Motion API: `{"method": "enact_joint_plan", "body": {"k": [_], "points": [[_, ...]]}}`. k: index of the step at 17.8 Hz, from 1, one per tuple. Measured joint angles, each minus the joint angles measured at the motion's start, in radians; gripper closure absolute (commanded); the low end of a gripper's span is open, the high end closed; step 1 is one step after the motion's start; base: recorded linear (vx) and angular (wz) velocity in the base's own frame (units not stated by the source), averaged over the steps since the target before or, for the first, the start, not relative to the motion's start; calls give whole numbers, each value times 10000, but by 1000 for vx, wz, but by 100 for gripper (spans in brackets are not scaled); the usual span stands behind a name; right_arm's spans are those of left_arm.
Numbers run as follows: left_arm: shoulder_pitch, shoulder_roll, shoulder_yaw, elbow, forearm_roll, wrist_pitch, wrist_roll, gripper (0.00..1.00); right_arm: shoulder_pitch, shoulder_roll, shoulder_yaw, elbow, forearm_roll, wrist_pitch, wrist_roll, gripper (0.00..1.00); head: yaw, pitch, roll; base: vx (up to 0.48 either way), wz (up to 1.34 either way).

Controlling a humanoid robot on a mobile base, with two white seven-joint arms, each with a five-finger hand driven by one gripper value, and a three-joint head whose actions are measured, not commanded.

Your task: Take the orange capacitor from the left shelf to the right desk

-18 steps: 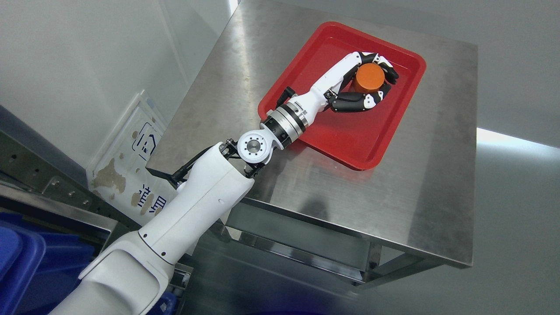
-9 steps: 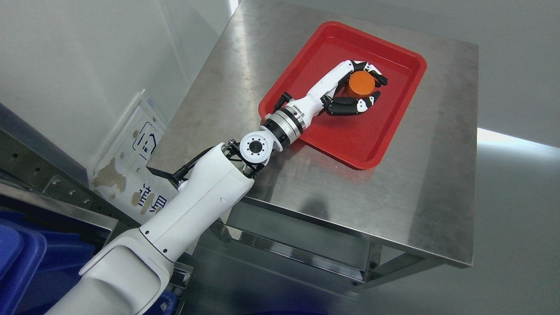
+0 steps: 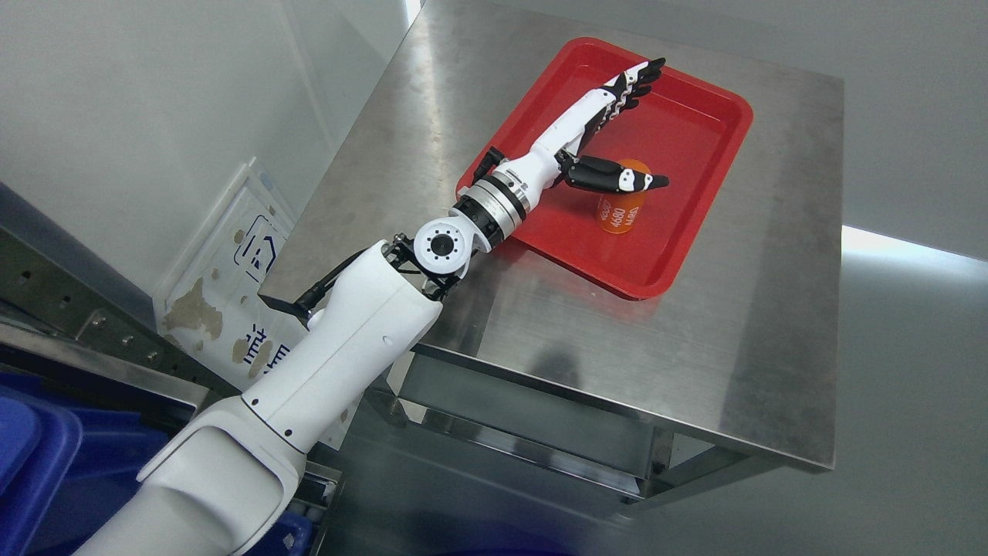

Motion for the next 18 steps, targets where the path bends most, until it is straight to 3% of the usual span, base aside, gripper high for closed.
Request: {"method": "enact_joint_plan", "body": {"k": [7,12,18], "points": [[479,0,1966,-597,194,-55,-253,1,0,0,0,0,0,29,0,0,0,0,0,0,0],[2014,119,3114,-1576,241,239,-1197,0,0,0,0,0,0,33,0,0,0,0,0,0,0],[3729,525,4330,-2845,281,423,-1376,0,0,0,0,0,0,35,0,0,0,0,0,0,0]]}}
